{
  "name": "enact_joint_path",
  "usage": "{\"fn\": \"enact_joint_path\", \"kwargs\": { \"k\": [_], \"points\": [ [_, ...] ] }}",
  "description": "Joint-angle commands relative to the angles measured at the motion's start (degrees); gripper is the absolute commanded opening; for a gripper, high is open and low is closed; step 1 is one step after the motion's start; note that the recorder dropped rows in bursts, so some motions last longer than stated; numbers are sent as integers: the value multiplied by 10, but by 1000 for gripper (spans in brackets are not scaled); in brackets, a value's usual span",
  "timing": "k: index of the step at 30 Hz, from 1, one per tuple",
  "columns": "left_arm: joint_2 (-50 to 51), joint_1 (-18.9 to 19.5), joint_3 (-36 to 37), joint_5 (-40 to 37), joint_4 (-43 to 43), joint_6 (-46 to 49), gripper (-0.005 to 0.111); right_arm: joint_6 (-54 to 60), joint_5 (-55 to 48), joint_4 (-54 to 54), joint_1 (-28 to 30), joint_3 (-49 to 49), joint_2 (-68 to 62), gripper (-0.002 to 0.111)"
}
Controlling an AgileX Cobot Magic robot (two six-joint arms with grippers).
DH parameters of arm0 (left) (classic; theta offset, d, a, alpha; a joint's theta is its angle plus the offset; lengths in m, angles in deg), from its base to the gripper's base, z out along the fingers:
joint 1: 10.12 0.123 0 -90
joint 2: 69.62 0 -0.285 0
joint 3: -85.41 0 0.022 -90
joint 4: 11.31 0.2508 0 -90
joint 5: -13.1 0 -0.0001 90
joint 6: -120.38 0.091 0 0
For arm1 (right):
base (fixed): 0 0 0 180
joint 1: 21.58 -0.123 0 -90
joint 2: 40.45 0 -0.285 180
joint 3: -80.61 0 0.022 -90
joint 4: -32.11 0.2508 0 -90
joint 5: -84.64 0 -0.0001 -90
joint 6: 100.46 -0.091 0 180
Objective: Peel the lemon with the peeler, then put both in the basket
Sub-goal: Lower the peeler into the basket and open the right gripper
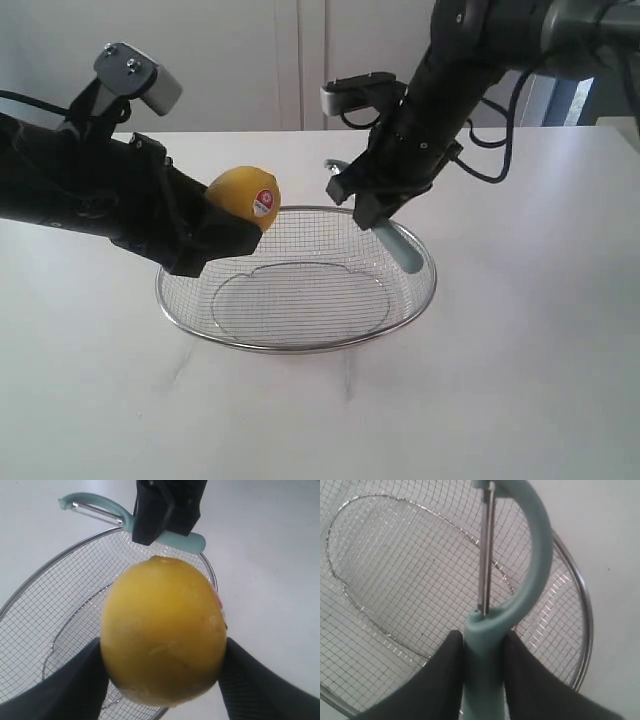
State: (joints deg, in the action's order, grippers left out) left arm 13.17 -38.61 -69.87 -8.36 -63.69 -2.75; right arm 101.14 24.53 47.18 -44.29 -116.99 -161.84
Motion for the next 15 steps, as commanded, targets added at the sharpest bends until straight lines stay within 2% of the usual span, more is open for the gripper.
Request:
{"fn": "enact_joint_path", "kwargs": {
  "k": [1, 15],
  "points": [
    [-7, -3, -3, -4, -14, 2, 0, 54, 0, -4, -8, -5, -17, 0],
    [-7, -3, -3, -2, -14, 2, 0, 106, 64, 3, -30, -5, -58, 0]
  ]
}}
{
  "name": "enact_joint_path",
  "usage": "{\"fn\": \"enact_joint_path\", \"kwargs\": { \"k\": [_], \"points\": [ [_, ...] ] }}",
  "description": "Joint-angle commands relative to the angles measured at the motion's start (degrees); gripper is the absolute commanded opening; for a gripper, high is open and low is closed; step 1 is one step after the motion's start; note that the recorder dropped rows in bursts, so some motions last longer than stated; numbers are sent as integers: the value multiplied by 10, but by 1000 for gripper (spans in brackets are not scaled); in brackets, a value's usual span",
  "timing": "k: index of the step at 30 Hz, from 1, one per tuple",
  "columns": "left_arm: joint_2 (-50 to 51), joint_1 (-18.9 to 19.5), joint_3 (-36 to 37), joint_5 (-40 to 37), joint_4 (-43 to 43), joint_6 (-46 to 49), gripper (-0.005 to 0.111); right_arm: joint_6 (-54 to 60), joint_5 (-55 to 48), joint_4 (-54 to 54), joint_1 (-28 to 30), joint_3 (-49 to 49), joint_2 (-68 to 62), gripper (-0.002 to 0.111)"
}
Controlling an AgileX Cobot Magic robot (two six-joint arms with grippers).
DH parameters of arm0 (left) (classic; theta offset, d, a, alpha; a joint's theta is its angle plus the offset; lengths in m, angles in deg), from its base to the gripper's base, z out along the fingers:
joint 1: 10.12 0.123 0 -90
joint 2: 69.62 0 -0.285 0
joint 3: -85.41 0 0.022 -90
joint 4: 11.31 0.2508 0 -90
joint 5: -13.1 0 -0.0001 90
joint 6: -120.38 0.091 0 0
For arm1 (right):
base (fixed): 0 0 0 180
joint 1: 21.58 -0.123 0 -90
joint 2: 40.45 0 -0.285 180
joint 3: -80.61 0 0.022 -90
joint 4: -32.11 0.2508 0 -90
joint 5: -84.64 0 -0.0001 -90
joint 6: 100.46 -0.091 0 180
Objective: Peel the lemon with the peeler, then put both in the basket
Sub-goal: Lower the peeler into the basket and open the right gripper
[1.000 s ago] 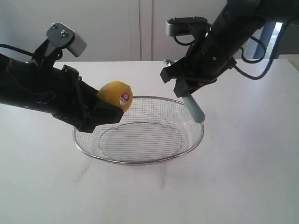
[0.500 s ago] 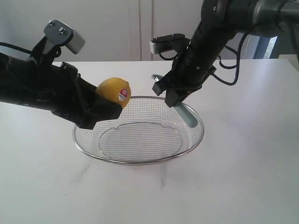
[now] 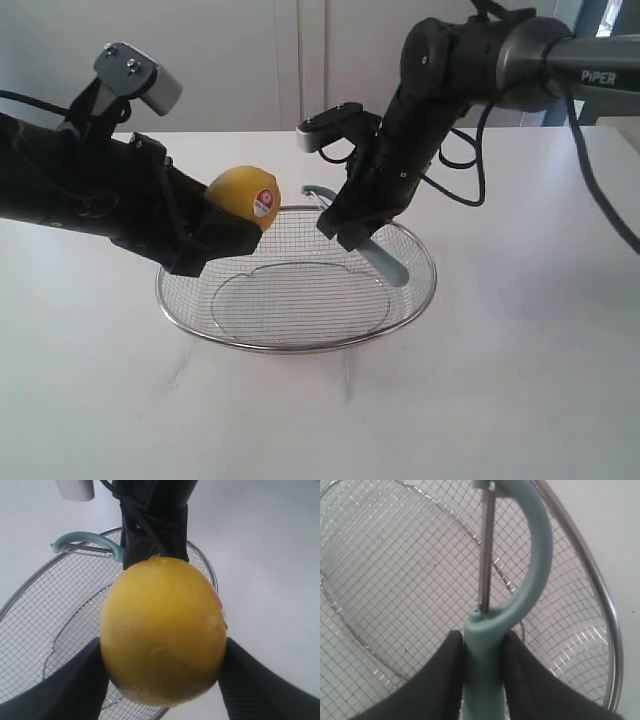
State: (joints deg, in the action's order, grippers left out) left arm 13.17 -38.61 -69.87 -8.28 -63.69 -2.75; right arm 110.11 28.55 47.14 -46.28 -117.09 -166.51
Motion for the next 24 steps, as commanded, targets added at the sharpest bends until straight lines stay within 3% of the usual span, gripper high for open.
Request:
{"fn": "enact_joint_path", "kwargs": {
  "k": [1, 18, 24],
  "points": [
    [-7, -3, -3, -3, -14, 2, 0, 30, 24, 5, -13, -4, -13, 0],
    [-7, -3, -3, -3, -15, 2, 0, 41, 35, 5, -32, -4, -45, 0],
    [-7, -3, -3, -3, -15, 2, 0, 37, 35, 5, -32, -4, -52, 16]
  ]
}}
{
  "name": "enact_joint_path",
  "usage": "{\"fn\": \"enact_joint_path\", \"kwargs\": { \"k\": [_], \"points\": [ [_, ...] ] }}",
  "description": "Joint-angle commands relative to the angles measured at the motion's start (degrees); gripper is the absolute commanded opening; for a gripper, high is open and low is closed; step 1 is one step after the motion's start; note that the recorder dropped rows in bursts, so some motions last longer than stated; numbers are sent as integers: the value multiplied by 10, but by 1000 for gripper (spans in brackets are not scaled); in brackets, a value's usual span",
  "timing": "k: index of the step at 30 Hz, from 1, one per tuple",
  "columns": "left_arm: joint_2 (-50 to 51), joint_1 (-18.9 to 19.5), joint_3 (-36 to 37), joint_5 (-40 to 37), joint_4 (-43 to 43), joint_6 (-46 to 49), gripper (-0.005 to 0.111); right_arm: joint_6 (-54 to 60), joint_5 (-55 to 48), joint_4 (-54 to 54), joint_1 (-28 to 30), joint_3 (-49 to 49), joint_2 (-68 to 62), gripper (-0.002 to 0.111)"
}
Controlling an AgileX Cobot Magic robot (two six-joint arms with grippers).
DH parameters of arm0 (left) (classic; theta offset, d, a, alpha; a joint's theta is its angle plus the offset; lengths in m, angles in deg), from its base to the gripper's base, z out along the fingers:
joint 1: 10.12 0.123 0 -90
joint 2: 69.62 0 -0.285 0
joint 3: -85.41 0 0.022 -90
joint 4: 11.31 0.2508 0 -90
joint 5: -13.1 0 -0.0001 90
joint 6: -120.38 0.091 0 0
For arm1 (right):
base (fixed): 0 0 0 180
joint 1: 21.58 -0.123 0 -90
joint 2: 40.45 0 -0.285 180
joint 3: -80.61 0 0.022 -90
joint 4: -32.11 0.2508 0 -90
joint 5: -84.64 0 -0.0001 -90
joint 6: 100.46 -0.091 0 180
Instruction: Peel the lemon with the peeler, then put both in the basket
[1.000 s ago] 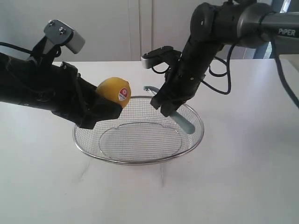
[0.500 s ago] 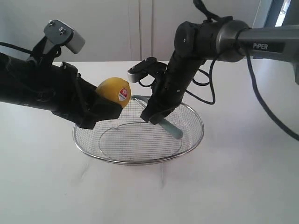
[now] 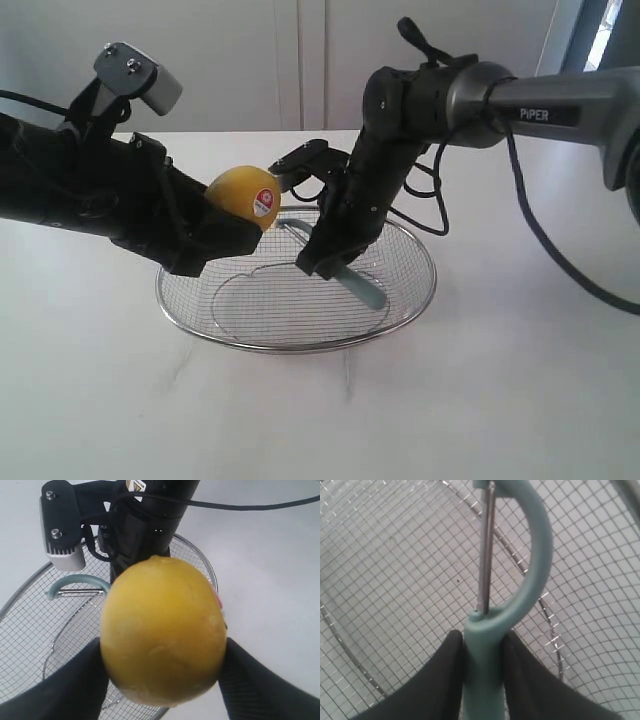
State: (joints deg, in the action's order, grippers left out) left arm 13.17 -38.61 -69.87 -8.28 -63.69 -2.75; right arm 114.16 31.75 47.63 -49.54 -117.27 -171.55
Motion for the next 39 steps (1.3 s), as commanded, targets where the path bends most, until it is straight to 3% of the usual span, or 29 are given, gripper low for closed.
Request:
{"fn": "enact_joint_path", "kwargs": {
  "k": [1, 12, 28, 32, 39],
  "points": [
    [-7, -3, -3, -3, -15, 2, 0, -3, 3, 0, 0, -3, -4, 18],
    [-7, -3, -3, -8, -15, 1, 0, -3, 10, -3, 0, -1, -8, 44],
    [-7, -3, -3, -7, -15, 1, 0, -36, 2, -3, 0, -1, 23, 45],
    [-7, -3, -3, -7, -15, 1, 0, -50, -3, -3, 0, -1, 46, 39],
    [-7, -3, -3, -7, -15, 1, 0, -52, -51, -4, 0, -1, 72, 14]
  ]
}}
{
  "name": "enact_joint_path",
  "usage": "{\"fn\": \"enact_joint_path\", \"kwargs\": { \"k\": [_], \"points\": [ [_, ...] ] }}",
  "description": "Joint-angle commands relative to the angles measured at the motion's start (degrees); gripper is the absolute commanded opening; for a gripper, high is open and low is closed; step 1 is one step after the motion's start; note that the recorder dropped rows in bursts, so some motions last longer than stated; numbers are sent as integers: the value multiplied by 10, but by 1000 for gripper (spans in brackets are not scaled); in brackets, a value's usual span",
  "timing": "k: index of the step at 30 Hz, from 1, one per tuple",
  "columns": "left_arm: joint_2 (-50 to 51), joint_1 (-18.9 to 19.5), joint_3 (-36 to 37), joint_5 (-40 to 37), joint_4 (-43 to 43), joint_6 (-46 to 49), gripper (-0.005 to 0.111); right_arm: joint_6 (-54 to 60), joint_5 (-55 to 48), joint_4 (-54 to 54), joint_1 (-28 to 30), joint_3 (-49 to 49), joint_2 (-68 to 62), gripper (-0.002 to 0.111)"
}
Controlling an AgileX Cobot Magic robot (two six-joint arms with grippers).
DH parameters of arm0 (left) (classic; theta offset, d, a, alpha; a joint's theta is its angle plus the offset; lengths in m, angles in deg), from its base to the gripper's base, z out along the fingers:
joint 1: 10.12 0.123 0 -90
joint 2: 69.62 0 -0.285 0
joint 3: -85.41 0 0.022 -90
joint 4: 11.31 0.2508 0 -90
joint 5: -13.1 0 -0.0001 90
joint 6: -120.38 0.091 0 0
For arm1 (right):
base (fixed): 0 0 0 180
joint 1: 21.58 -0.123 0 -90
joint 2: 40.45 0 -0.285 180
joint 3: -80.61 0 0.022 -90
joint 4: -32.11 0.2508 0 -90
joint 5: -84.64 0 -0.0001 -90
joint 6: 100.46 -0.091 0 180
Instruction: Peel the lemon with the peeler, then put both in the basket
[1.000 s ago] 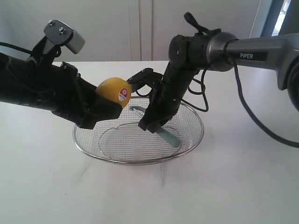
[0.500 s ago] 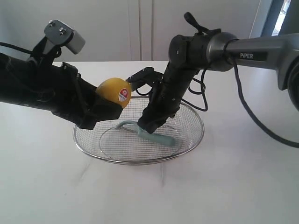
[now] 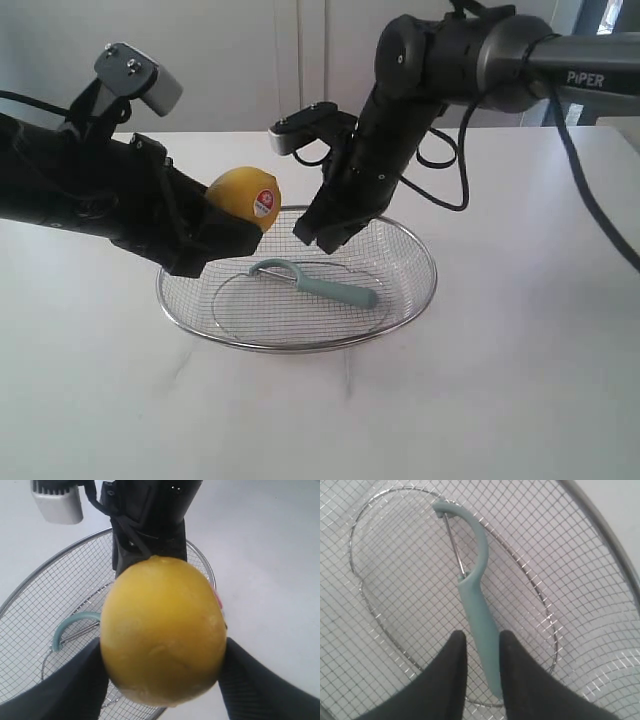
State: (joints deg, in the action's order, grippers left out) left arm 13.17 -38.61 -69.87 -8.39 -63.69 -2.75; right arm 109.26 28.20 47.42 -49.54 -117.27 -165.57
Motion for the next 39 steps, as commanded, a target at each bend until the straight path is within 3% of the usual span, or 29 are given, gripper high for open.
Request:
{"fn": "enact_joint_path", "kwargs": {
  "k": [1, 3, 19, 39],
  "points": [
    [-7, -3, -3, -6, -15, 1, 0, -15, -17, -3, 0, -1, 18, 8],
    [-7, -3, -3, -6, -15, 1, 0, -30, -18, -7, 0, -1, 25, 0],
    [-7, -3, -3, -8, -15, 1, 0, -77, -69, -8, 2, -1, 42, 0],
    [-7, -3, -3, -8, -15, 1, 0, -151, -121, -3, 69, -1, 57, 0]
  ]
}}
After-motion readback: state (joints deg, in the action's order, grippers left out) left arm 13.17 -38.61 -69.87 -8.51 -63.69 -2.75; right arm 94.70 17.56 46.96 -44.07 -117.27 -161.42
